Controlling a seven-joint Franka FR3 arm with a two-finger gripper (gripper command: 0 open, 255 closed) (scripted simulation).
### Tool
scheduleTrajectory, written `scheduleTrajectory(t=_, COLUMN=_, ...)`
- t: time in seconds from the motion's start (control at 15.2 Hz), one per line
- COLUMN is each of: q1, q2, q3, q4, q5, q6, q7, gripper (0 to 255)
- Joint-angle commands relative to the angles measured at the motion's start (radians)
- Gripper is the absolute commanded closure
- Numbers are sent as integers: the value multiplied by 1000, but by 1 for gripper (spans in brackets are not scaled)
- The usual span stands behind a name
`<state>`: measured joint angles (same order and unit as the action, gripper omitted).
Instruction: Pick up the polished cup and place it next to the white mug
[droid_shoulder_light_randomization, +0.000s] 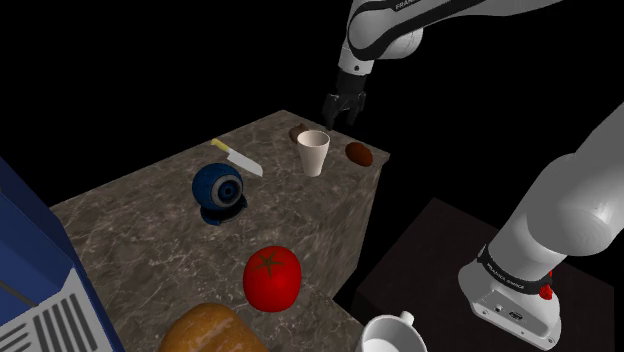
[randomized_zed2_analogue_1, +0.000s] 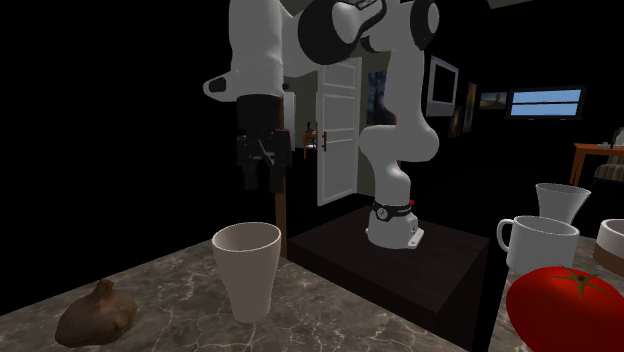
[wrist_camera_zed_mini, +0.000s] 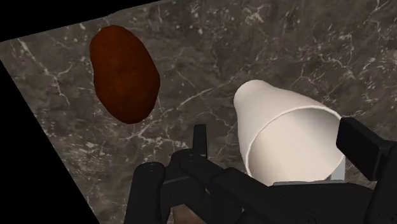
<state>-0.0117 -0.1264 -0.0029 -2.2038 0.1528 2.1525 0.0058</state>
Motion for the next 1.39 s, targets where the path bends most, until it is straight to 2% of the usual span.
scheduleTrajectory(t=0.0, q1=-1, q2=76, q3=-2, q4=44, q5=4, q6=35, q7=-4, gripper=0)
scheduleTrajectory(t=0.2, q1=-2, q2=190, q3=-4, q4=120, q5=11, q6=76, q7=-6, gripper=0)
scheduleTrajectory(t=0.73, q1=4, q2=251, q3=3, q4=89, q5=23, q6=169, q7=-14, gripper=0)
scheduleTrajectory(t=1.25, q1=4, q2=251, q3=3, q4=89, q5=23, q6=169, q7=-14, gripper=0)
scheduleTrajectory(t=1.32, q1=4, q2=251, q3=3, q4=89, q5=23, q6=169, q7=-14, gripper=255)
